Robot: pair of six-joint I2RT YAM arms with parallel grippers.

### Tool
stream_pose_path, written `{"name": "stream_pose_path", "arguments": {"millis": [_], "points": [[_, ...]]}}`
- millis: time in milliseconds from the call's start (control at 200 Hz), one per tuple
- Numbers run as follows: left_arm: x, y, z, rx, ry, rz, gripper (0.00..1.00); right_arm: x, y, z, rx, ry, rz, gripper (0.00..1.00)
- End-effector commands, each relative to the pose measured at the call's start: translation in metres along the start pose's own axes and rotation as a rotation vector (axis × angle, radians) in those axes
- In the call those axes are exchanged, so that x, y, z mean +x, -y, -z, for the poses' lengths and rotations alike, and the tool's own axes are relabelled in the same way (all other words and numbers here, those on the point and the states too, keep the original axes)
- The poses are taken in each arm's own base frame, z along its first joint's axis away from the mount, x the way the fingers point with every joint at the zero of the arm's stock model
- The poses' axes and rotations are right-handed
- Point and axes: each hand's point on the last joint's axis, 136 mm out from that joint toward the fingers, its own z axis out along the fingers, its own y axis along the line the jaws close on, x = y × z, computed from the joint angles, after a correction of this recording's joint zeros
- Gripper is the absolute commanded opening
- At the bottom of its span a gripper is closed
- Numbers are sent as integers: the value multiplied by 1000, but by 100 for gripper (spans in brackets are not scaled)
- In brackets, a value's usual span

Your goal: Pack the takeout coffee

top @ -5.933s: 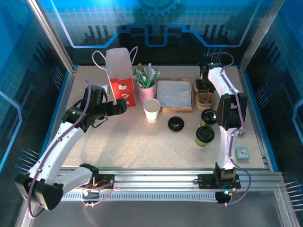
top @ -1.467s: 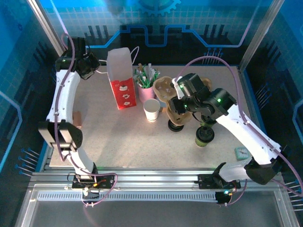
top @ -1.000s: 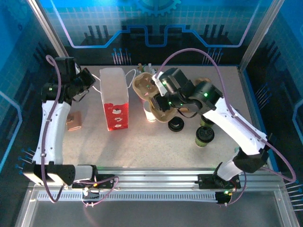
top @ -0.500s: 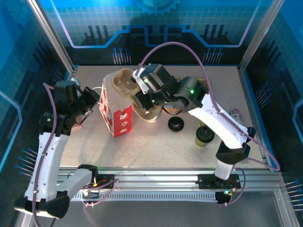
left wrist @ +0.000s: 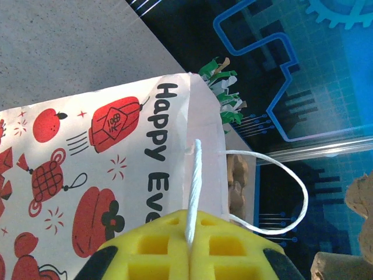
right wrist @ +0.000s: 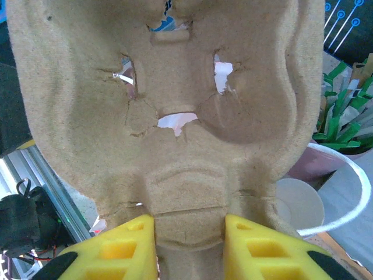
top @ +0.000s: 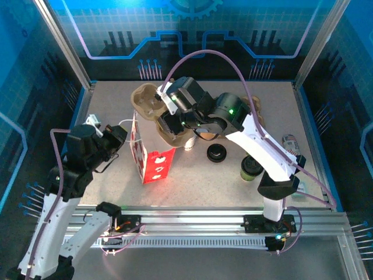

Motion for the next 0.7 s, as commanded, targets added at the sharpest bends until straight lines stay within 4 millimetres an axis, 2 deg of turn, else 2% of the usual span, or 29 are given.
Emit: {"name": "stream_pose_path", "arguments": {"millis": [0, 385, 695], "points": [[-3, -4, 3, 20, 53, 38, 0, 2, -11, -5, -26, -18, -7, 30], [3, -25, 19, 39, 111, 83, 0, -3, -27, -21, -63, -16, -61, 29], [10, -42, 21, 72, 143, 122, 0, -10, -39, -40, -89, 3, -120, 28]]}}
